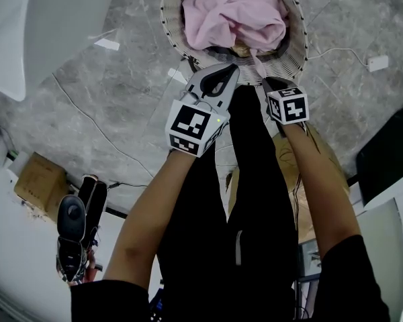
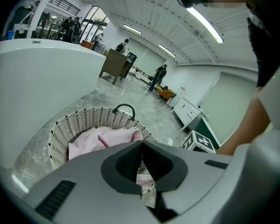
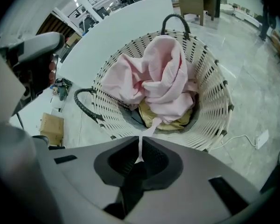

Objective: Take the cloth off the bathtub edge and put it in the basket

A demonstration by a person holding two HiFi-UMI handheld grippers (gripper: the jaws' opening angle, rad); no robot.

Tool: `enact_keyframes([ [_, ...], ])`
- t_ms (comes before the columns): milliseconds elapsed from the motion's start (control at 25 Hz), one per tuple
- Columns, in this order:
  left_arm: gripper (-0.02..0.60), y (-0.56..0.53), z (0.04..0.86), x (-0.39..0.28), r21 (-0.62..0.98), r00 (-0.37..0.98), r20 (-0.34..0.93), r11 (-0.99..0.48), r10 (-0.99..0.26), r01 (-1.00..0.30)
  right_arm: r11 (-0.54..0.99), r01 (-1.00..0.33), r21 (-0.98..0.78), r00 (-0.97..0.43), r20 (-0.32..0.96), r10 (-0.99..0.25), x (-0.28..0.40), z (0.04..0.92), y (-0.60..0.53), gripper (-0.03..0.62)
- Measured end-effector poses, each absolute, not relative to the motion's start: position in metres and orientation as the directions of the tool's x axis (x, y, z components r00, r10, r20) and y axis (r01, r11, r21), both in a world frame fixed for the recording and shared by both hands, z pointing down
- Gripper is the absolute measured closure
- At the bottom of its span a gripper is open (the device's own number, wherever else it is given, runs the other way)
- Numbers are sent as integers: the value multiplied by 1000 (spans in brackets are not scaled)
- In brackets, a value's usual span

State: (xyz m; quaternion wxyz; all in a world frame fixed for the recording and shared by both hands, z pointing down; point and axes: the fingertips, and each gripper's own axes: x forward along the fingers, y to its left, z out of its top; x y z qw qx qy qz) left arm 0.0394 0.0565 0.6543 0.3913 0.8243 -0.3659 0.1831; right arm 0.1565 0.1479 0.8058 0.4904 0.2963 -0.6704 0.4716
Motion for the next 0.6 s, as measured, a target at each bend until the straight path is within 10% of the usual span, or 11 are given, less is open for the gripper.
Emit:
enact_keyframes([
  [600,566,55,630,30,470,655,583,-458,-480,-755,323,-852,-411,-499,824,-269,133,706,25,554],
])
